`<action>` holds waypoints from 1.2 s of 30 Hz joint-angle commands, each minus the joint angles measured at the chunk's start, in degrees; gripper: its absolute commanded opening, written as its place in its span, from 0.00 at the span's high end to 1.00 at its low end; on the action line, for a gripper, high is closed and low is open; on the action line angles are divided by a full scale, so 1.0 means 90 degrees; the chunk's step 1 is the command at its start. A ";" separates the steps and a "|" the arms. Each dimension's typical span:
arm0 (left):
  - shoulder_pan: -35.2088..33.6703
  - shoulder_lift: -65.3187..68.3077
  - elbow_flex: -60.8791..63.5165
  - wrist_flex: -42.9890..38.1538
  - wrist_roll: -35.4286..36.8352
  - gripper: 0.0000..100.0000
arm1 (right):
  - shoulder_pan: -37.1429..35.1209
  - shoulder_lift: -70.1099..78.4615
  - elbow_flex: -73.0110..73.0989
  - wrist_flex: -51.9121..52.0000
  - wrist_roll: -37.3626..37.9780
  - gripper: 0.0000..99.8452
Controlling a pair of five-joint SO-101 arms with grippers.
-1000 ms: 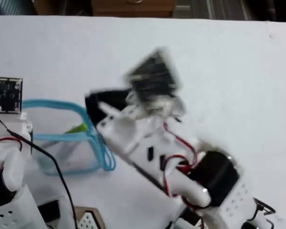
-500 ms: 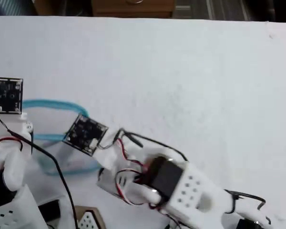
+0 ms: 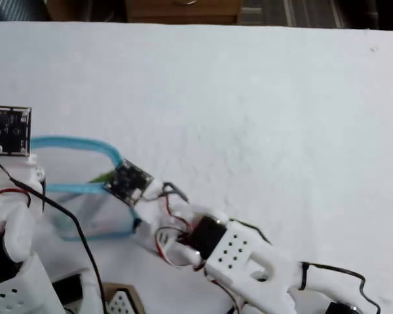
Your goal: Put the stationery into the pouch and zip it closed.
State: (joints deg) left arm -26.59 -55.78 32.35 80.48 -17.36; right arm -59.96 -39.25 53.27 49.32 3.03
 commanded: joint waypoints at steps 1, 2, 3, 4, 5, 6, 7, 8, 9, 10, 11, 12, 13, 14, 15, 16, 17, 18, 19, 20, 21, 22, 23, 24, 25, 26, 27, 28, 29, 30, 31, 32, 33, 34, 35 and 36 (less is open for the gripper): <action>-0.0093 0.0249 0.1436 0.0176 0.0029 0.98 | 0.0054 -0.0083 0.0137 -0.0269 0.0000 0.68; -0.0093 0.0249 0.1436 0.0176 0.0029 0.98 | 0.0063 -0.0054 0.0205 -0.0454 0.0000 0.68; -0.0093 0.0249 0.1436 0.0176 0.0029 0.98 | 0.0063 -0.0044 0.0303 -0.0737 0.0000 0.68; -0.0093 0.0249 0.1446 0.0176 0.0029 0.98 | 0.0063 -0.0044 0.0420 -0.1079 0.0000 0.68; -0.0093 0.0249 0.1446 0.0176 0.0029 0.98 | 0.0063 -0.0044 0.0567 -0.1421 0.0000 0.68; -0.0093 0.0249 0.1446 0.0176 0.0029 0.98 | 0.0063 -0.0044 0.0703 -0.1665 0.0000 0.68; -0.0073 0.0249 0.1446 0.0176 0.0029 0.98 | 0.0073 -0.0044 0.0860 -0.1822 0.0000 0.68; -0.0073 0.0249 0.1436 0.0176 0.0029 0.98 | 0.0073 -0.0044 0.1016 -0.1900 0.0000 0.68; -0.0073 0.0249 0.1436 0.0176 0.0029 0.98 | 0.0073 -0.0044 0.1162 -0.1919 0.0000 0.68; -0.0073 0.0249 0.1446 0.0176 0.0029 0.98 | 0.0073 -0.0044 0.1289 -0.1949 0.0000 0.68; -0.0073 0.0249 0.1446 0.0176 0.0029 0.98 | 0.0093 -0.0044 0.1387 -0.2046 0.0000 0.68; -0.0073 0.0249 0.1446 0.0176 0.0029 0.98 | 0.0171 -0.0044 0.1465 -0.2164 0.0000 0.68; -0.0073 0.0249 0.1446 0.0176 0.0029 0.98 | 0.0259 -0.0044 0.1514 -0.2291 0.0000 0.68; -0.0073 0.0249 0.1446 0.0176 0.0029 0.98 | 0.0347 -0.0044 0.1563 -0.2437 0.0010 0.68; -0.0073 0.0249 0.1446 0.0176 0.0029 0.98 | 0.0464 -0.0034 0.1592 -0.2564 0.0010 0.68; -0.0073 0.0249 0.1436 0.0176 0.0029 0.98 | 0.0562 -0.0034 0.1621 -0.2662 0.0010 0.68; -0.0073 0.0249 0.1436 0.0176 0.0029 0.98 | 0.0640 -0.0024 0.1661 -0.2740 0.0010 0.68; -0.0073 0.0249 0.1446 0.0176 0.0029 0.98 | 0.0708 0.0024 0.1700 -0.2789 0.0010 0.68; -0.0063 0.0249 0.1446 0.0176 0.0029 0.98 | 0.0737 0.0142 0.1719 -0.2828 0.0010 0.68; -0.0063 0.0249 0.1446 0.0176 0.0029 0.98 | 0.0747 0.0288 0.1719 -0.2828 0.0010 0.68; -0.0063 0.0249 0.1446 0.0176 0.0029 0.98 | 0.0747 0.0484 0.1709 -0.2838 0.0010 0.68; -0.0063 0.0249 0.1446 0.0176 0.0029 0.98 | 0.0747 0.0698 0.1680 -0.2886 0.0010 0.68; -0.0063 0.0249 0.1446 0.0176 0.0029 0.98 | 0.0737 0.0894 0.1680 -0.3053 0.0010 0.68; -0.0063 0.0249 0.1446 0.0176 0.0029 0.98 | 0.0737 0.1060 0.1680 -0.3248 0.0010 0.68; -0.0063 0.0249 0.1446 0.0176 0.0029 0.98 | 0.0728 0.1197 0.1670 -0.3385 -0.0010 0.68; -0.0073 0.0249 0.1446 0.0176 0.0029 0.98 | 0.0708 0.1294 0.1670 -0.3473 -0.0098 0.68; -0.0083 0.0249 0.1446 0.0176 0.0029 0.98 | 0.0620 0.1314 0.1661 -0.3531 -0.0234 0.68; -0.0083 0.0249 0.1446 0.0176 0.0029 0.98 | 0.0552 0.1353 0.1670 -0.3541 -0.0303 0.68; -0.0083 0.0249 0.1446 0.0176 0.0029 0.98 | 0.0464 0.1372 0.1670 -0.3551 -0.0332 0.68; -0.0083 0.0249 0.1446 0.0176 0.0029 0.98 | 0.0405 0.1372 0.1670 -0.3551 -0.0332 0.68; -0.0083 0.0249 0.1446 0.0176 0.0029 0.98 | 0.0366 0.1372 0.1670 -0.3560 -0.0342 0.68; -0.0083 0.0249 0.1446 0.0176 0.0029 0.98 | 0.0366 0.1372 0.1670 -0.3560 -0.0332 0.68; -0.0083 0.0249 0.1446 0.0176 0.0029 0.98 | 0.0386 0.1372 0.1670 -0.3580 -0.0332 0.68; -0.0083 0.0249 0.1446 0.0176 0.0029 0.98 | 0.0396 0.1372 0.1680 -0.3678 -0.0322 0.68; -0.0083 0.0249 0.1446 0.0176 0.0029 0.98 | 0.0405 0.1382 0.1690 -0.3766 -0.0322 0.69; -0.0073 0.0249 0.1446 0.0176 0.0029 0.98 | 0.0425 0.1382 0.1690 -0.3863 -0.0342 0.70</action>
State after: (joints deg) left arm -26.59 -55.78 32.35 80.48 -17.36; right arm -55.91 -26.68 69.01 16.79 0.57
